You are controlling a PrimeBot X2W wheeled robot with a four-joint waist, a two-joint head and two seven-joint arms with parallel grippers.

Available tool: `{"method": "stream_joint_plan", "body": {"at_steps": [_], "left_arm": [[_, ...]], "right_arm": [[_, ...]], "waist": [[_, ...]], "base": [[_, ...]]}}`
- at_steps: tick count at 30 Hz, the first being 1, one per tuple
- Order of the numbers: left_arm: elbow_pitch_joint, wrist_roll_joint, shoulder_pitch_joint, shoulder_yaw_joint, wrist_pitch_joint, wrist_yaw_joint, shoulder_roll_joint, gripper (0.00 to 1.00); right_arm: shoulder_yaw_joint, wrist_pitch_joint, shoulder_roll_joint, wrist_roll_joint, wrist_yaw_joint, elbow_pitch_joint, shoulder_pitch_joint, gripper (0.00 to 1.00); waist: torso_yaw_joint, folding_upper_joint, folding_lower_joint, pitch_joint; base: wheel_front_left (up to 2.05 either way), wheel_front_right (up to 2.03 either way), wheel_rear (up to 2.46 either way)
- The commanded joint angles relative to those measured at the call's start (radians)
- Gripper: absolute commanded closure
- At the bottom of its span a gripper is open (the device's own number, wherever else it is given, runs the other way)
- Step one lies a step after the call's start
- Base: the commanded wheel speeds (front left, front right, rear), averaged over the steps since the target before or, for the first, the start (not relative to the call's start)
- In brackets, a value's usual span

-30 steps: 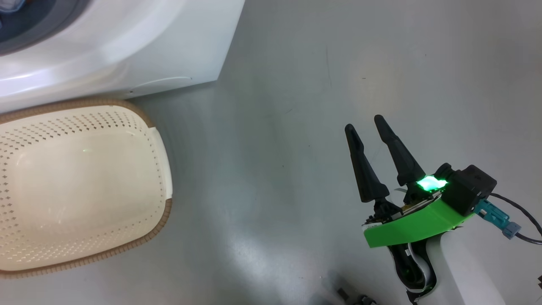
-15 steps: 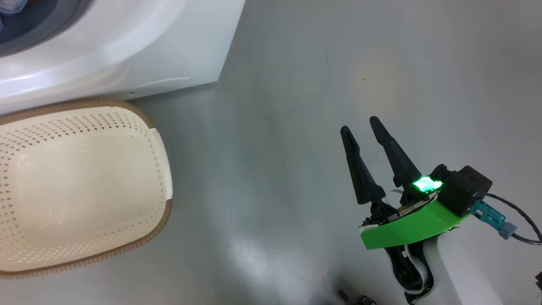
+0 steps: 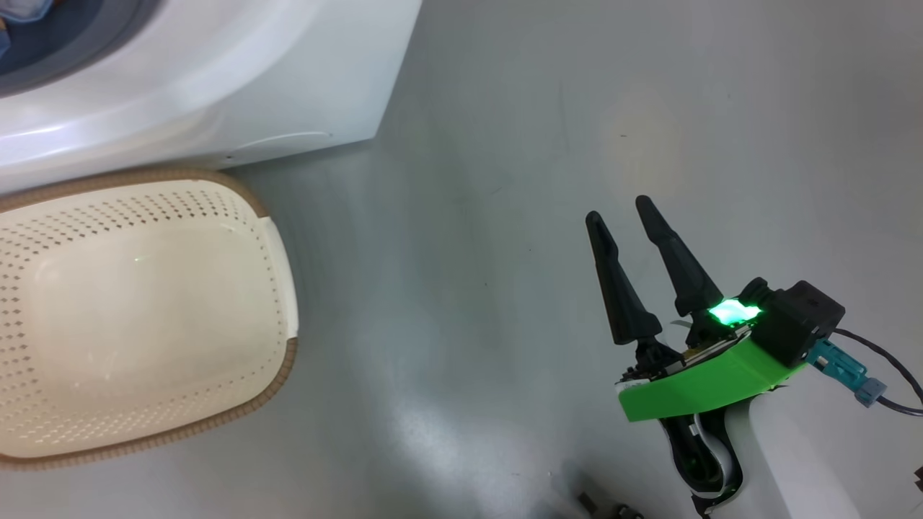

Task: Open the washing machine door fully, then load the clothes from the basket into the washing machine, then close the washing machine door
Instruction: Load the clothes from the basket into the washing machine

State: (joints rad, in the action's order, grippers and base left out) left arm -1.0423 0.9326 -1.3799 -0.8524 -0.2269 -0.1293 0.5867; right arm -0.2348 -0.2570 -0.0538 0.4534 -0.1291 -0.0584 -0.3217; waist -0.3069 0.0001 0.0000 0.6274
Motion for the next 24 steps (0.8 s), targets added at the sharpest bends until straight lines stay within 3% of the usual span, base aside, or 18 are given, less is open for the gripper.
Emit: {"method": "stream_joint_plan", "body": {"at_steps": [1,12,24], "left_arm": [[0.007,0.018,-0.025,0.016,-0.012,-0.001,0.040,0.00],[0.065,0.083,0.038,0.039,-0.034,-0.001,0.010,0.00],[0.220,-0.017,0.232,0.292,-0.035,-0.001,-0.055,0.00]], "right_arm": [[-0.013,-0.005,0.004,0.010,-0.002,0.026,0.020,0.00],[0.007,-0.005,0.004,-0.009,-0.002,0.021,0.014,0.00],[0.038,-0.005,0.004,-0.045,-0.002,0.006,0.016,0.00]], "waist": [[0.006,-0.0001,0.0000,-0.002],[0.061,-0.0001,0.0000,-0.021],[0.120,-0.0001,0.0000,-0.062]], "base": [[0.00,0.00,0.00],[0.00,0.00,0.00],[0.00,0.00,0.00]]}}
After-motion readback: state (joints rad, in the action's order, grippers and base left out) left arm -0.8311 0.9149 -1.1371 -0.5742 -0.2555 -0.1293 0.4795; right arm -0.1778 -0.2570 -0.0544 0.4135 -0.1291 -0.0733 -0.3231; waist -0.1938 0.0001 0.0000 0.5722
